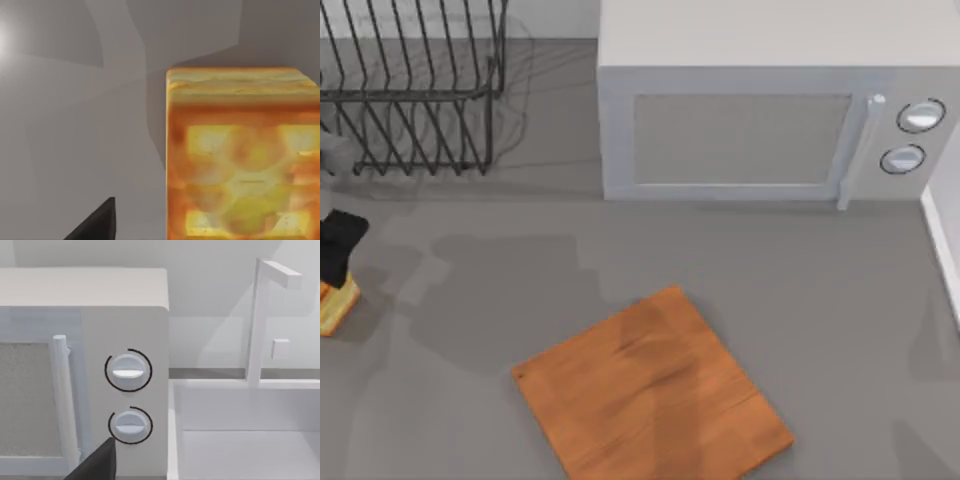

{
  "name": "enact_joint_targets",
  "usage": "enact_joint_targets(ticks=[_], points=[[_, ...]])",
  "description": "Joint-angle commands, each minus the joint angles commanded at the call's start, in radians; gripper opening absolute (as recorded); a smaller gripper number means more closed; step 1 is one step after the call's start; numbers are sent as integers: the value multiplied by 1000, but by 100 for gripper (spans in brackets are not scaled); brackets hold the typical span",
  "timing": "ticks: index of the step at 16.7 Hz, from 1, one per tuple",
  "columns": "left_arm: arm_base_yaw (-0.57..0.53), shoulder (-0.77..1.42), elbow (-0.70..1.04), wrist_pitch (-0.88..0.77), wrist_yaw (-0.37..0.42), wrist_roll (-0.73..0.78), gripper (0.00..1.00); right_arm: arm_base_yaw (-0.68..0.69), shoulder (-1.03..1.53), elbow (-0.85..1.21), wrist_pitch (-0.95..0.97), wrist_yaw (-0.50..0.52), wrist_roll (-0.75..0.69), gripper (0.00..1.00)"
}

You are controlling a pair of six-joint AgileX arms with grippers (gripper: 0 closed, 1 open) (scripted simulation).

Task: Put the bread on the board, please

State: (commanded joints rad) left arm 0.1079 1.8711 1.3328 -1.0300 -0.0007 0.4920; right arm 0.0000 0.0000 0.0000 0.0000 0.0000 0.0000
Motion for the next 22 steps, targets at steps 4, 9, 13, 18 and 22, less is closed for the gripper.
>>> enact_joint_targets(ticks=[4, 9, 13, 18, 22], points=[[4, 33, -44, 72, 0, -1, 100, 0, 0, 0, 0, 0, 0, 100], [7, 107, -138, 246, 1, 4, 100, 0, 0, 0, 0, 0, 0, 100], [7, 114, -147, 258, 1, 5, 100, 0, 0, 0, 0, 0, 0, 100], [7, 114, -147, 258, 1, 5, 70, 0, 0, 0, 0, 0, 0, 100], [7, 114, -147, 258, 1, 5, 40, 0, 0, 0, 0, 0, 0, 100]])
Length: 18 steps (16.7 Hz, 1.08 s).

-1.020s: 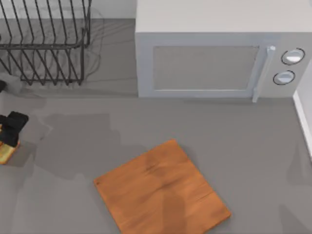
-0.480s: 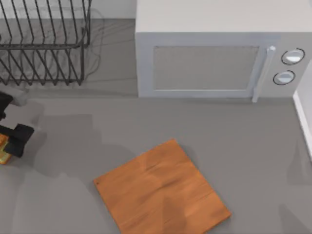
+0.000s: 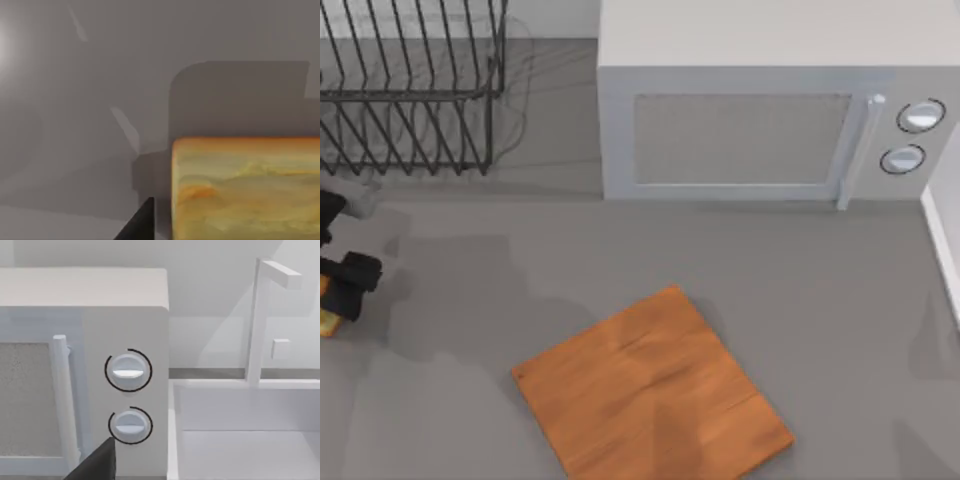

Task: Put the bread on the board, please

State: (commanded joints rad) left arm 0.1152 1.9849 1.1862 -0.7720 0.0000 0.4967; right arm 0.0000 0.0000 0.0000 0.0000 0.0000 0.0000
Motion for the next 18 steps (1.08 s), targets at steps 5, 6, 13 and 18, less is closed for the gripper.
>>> enact_joint_targets(ticks=[5, 6, 13, 18], points=[[0, 0, 0, 0, 0, 0, 2, 0, 0, 0, 0, 0, 0, 100], [0, 0, 0, 0, 0, 0, 0, 0, 0, 0, 0, 0, 0, 100], [0, 0, 0, 0, 0, 0, 0, 0, 0, 0, 0, 0, 0, 100], [-2, -36, 62, -82, 6, -3, 0, 0, 0, 0, 0, 0, 0, 100]])
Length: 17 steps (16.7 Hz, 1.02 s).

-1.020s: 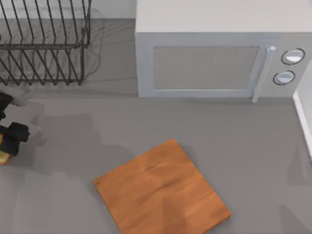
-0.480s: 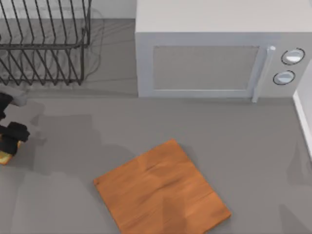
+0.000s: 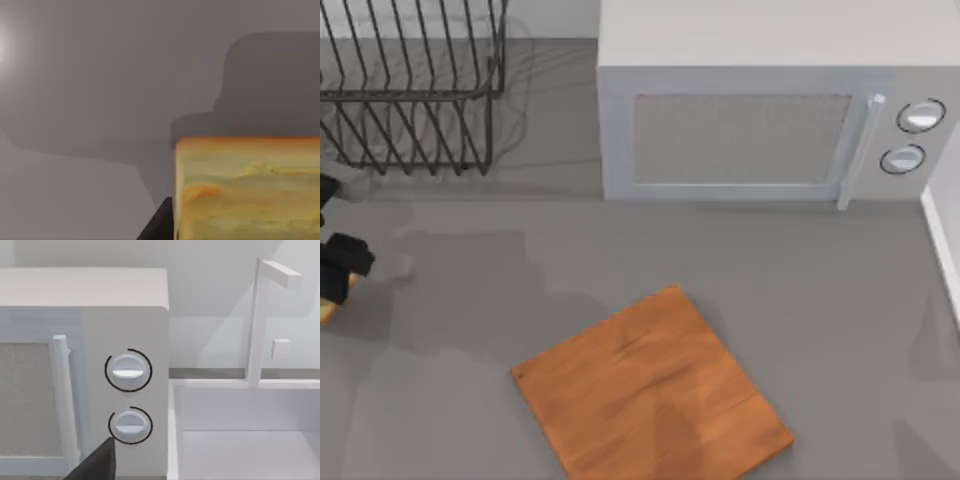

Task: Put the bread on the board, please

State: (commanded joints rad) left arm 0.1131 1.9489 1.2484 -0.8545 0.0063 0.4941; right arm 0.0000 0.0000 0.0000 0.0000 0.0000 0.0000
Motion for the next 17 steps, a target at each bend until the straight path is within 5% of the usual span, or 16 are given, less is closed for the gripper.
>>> enact_joint_targets(ticks=[7, 13, 17], points=[[-3, -103, 177, -291, -1, -4, 0, 0, 0, 0, 0, 0, 0, 100], [-13, -103, 185, -297, -2, -15, 0, 0, 0, 0, 0, 0, 0, 100], [-135, -81, 205, -291, -5, -162, 0, 0, 0, 0, 0, 0, 0, 100]])
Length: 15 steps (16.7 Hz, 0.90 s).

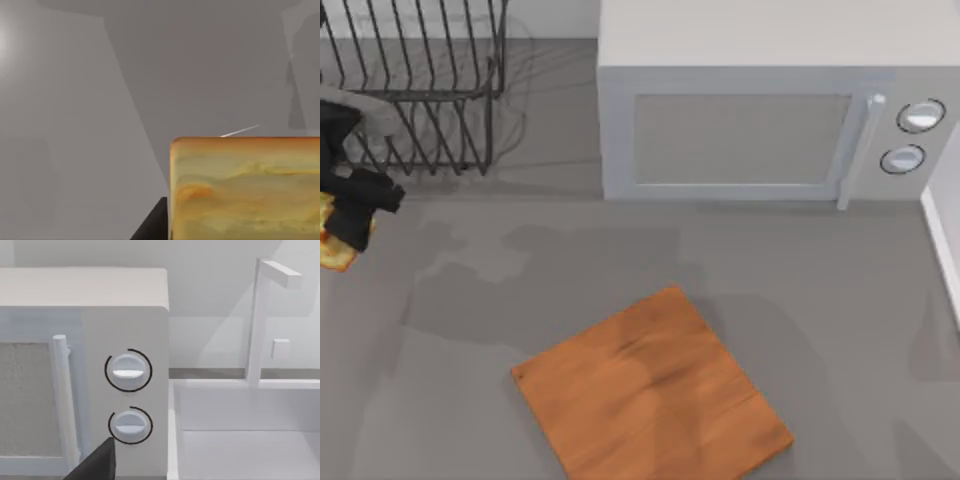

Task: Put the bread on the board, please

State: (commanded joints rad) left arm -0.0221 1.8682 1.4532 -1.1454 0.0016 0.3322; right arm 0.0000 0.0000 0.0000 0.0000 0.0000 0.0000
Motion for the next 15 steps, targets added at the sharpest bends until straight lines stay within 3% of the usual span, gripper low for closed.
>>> enact_joint_targets(ticks=[10, 15], points=[[-601, 77, -12, 29, 4, -875, 0, 0, 0, 0, 0, 0, 0, 100], [-827, 61, -27, 72, -5, -1153, 0, 0, 0, 0, 0, 0, 0, 100]])
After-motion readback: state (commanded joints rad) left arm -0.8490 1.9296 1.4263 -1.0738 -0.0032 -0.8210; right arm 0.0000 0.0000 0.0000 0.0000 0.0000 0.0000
